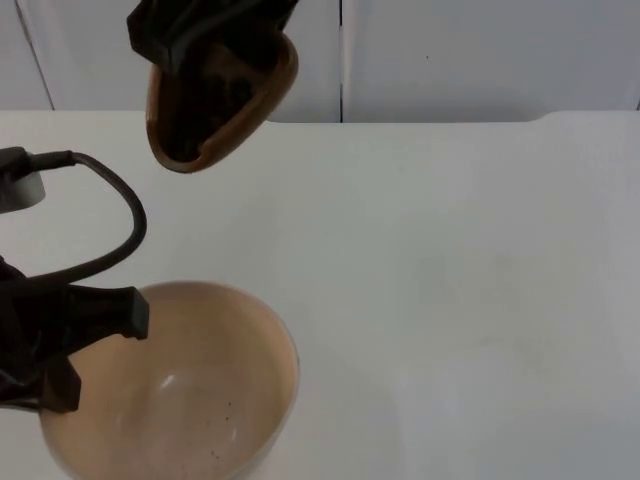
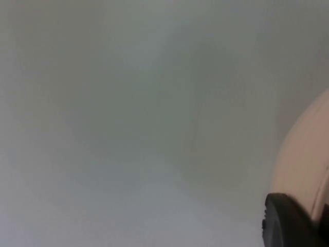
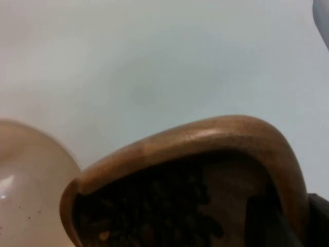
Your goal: Pick up the bowl with the left hand and pour the coffee beans from the cup into the bowl with the right hand.
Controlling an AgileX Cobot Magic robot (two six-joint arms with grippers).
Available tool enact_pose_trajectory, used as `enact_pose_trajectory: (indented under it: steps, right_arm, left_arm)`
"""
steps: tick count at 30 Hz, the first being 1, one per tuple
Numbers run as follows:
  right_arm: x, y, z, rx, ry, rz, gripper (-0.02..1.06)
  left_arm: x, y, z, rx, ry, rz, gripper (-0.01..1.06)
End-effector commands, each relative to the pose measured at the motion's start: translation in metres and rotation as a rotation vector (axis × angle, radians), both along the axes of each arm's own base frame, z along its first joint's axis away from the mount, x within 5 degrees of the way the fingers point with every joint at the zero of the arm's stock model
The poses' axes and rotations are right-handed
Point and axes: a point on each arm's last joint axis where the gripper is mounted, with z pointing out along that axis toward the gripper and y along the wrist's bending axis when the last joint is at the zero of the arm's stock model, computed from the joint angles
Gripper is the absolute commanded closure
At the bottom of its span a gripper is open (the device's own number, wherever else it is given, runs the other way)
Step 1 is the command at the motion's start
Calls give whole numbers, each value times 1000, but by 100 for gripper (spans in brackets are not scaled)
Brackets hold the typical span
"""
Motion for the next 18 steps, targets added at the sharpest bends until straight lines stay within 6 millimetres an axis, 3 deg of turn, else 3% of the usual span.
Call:
enact_pose_trajectory:
  steps: [1,12,18]
  right_arm:
    - [-2,-1,8,9,-26,5,104]
    - [-1,-2,10,-16,-70,4,104]
    - [-13,6,13,-62,-146,51,104]
  left_arm:
    - [3,-1,3,-7,-26,-2,105]
    - [3,-1,3,-8,-27,-2,105]
    - [3,-1,3,-8,-27,-2,105]
